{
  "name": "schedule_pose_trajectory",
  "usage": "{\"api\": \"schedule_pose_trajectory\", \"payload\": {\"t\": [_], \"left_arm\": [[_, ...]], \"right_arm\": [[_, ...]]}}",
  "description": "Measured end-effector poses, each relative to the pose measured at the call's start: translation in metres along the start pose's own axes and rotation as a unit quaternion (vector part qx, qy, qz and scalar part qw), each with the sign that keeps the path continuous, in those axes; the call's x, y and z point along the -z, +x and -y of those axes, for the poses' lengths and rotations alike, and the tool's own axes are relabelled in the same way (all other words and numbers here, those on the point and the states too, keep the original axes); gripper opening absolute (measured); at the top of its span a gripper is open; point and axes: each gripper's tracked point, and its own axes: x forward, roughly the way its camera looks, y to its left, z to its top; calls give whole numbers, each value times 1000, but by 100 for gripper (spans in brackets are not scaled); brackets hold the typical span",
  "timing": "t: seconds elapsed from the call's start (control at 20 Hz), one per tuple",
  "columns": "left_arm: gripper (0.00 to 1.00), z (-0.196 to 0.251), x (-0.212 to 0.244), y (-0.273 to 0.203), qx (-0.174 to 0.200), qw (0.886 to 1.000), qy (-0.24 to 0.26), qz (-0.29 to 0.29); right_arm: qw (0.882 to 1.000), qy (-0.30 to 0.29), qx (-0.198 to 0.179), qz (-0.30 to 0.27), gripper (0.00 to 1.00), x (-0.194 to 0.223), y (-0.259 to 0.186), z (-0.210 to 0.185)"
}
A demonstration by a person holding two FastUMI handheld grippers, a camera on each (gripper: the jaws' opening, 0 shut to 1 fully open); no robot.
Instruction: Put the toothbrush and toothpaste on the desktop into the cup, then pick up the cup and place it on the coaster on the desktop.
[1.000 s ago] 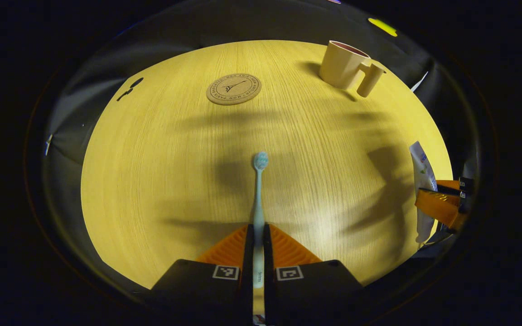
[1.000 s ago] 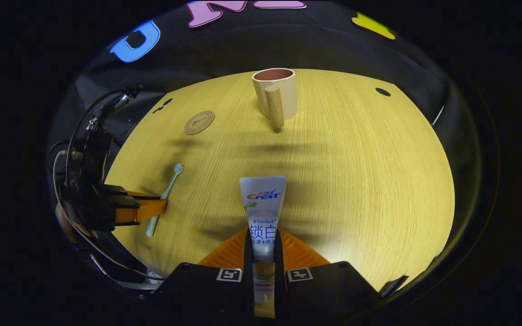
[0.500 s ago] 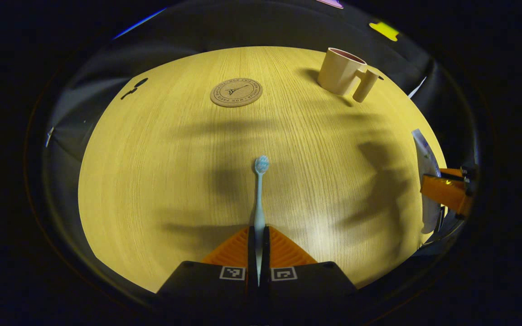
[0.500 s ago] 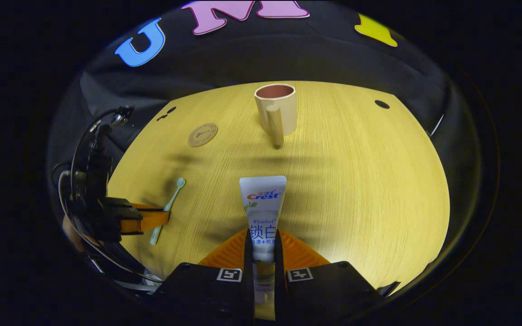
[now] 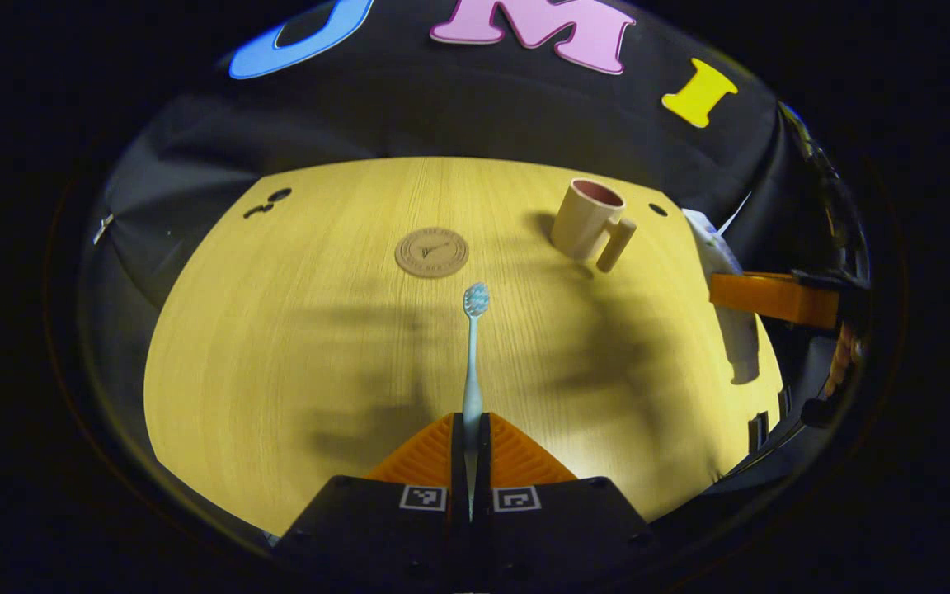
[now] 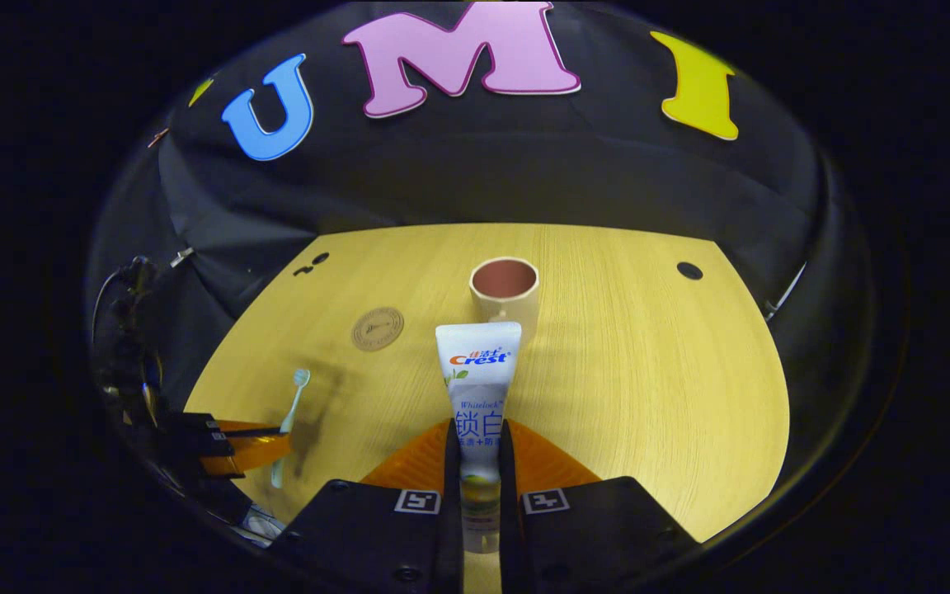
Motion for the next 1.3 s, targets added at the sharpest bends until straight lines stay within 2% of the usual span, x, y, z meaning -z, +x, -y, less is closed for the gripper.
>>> {"api": "schedule_pose_trajectory", "payload": {"t": [0.15,0.45,0.65,1.1,1.3], "left_arm": [[6,9,-22,-17,1,999,-6,31],[6,34,-67,-54,28,992,-36,120],[6,42,-84,-55,25,989,-32,141],[6,54,-91,-40,10,985,-69,158],[6,51,-105,-33,6,981,-94,168]], "right_arm": [[999,-5,-3,40,20,-43,9,0],[992,14,-11,121,21,-120,35,4],[984,4,-16,176,21,-155,59,7],[962,19,-18,271,21,-198,120,22],[958,-8,-25,284,21,-189,136,18]]}}
